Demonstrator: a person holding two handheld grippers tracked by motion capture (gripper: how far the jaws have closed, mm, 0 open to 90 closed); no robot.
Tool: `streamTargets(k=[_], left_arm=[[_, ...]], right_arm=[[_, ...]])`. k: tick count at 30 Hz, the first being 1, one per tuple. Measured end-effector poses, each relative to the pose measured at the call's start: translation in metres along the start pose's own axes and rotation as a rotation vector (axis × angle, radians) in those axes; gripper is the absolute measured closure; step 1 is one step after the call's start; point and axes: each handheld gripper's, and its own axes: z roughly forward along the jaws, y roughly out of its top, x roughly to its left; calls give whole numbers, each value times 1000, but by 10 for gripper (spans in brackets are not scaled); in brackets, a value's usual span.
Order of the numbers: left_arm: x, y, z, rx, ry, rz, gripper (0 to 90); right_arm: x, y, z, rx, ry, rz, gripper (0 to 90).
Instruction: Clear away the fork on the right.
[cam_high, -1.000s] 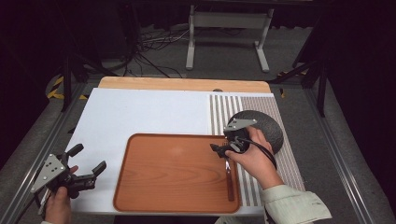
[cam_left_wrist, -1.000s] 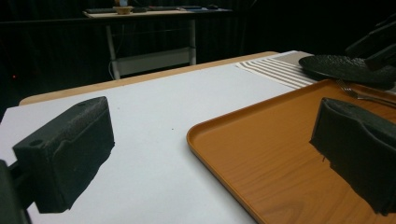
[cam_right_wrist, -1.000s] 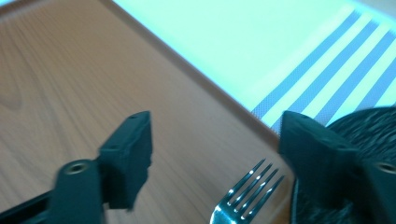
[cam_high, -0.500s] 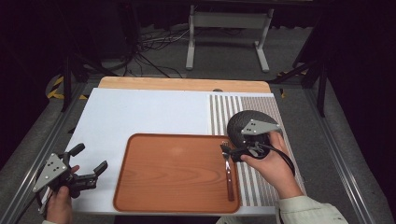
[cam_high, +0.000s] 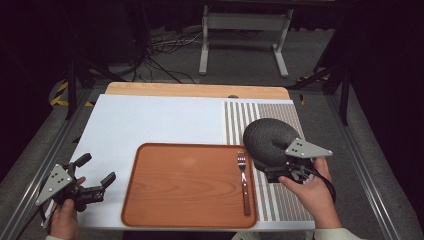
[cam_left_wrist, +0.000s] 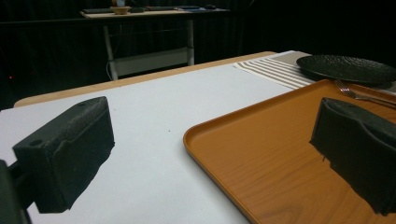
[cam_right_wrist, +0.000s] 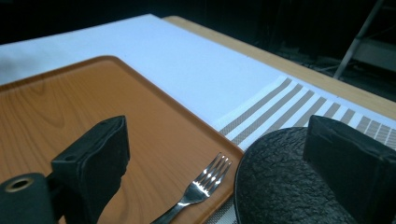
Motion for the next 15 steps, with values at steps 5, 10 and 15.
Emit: streamTargets(k=[5, 10, 15], left_arm=[[-1, 0, 1, -1, -2, 2, 3], [-1, 0, 2, 0, 0, -1, 3], [0, 0, 2, -3, 1, -3, 3]], right_arm=[[-4, -14, -14, -66, -14, 26, 60], [-7, -32, -23, -90, -26, 53, 59], [-9, -49, -28, -111, -43, 63, 60]])
